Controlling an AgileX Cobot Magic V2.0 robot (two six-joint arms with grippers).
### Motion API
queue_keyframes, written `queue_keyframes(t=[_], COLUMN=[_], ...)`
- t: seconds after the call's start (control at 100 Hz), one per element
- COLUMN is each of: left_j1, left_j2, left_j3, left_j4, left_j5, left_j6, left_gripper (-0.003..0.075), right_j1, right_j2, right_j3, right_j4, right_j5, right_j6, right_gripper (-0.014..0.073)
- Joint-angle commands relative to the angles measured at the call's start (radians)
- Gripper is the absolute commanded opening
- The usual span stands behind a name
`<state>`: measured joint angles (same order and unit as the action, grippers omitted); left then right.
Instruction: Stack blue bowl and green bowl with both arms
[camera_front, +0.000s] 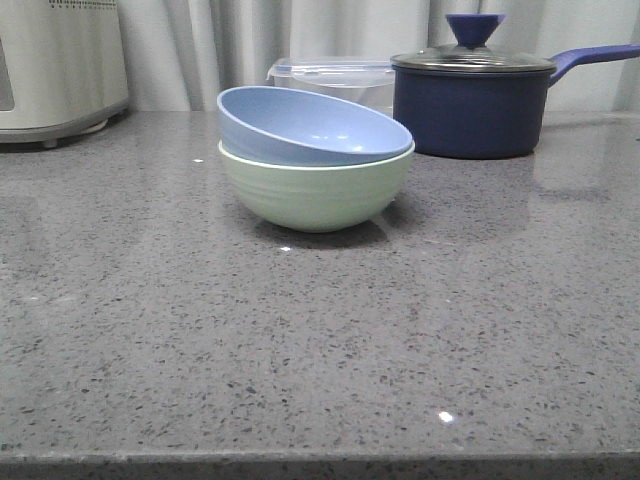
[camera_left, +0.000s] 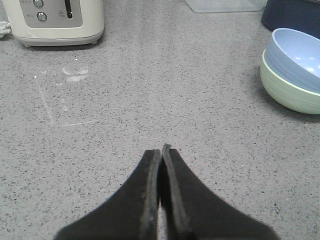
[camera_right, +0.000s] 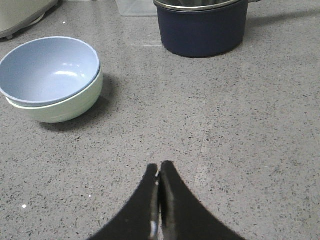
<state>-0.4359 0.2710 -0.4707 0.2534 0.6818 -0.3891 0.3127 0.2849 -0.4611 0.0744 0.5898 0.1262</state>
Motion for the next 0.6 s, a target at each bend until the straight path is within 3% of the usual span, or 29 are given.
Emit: queue_keyframes(t=[0.0, 0.15, 0.26, 0.46, 0.59], left_j1=[-0.008, 0.027, 0.109, 0.276, 0.352], left_j2=[0.007, 0.001, -0.031, -0.094, -0.159], left_j3=[-0.018, 0.03, 0.077, 0.193, 0.285], left_j4=[-0.013, -0.013, -0.074, -0.326, -0.336], left_j5=[-0.07, -0.202, -0.328, -0.509, -0.645], left_j6=[-0.009, 0.002, 0.147, 0.464, 0.482], left_gripper=[-0.002, -0.002, -0.002, -0.002, -0.002], right_j1=[-0.006, -0.006, -0.006, -0.006, -0.006], right_j2=[0.007, 0.007, 0.007, 0.007, 0.007], right_j3=[-0.026, -0.026, -0.026, -0.026, -0.026], right_j4=[-0.009, -0.009, -0.009, -0.009, -0.009], right_j5=[-0.068, -0.068, -0.068, -0.068, -0.068], right_j6=[-0.001, -0.001, -0.001, -0.001, -0.001], right_gripper=[-0.008, -0.008, -0.008, -0.008, -0.008])
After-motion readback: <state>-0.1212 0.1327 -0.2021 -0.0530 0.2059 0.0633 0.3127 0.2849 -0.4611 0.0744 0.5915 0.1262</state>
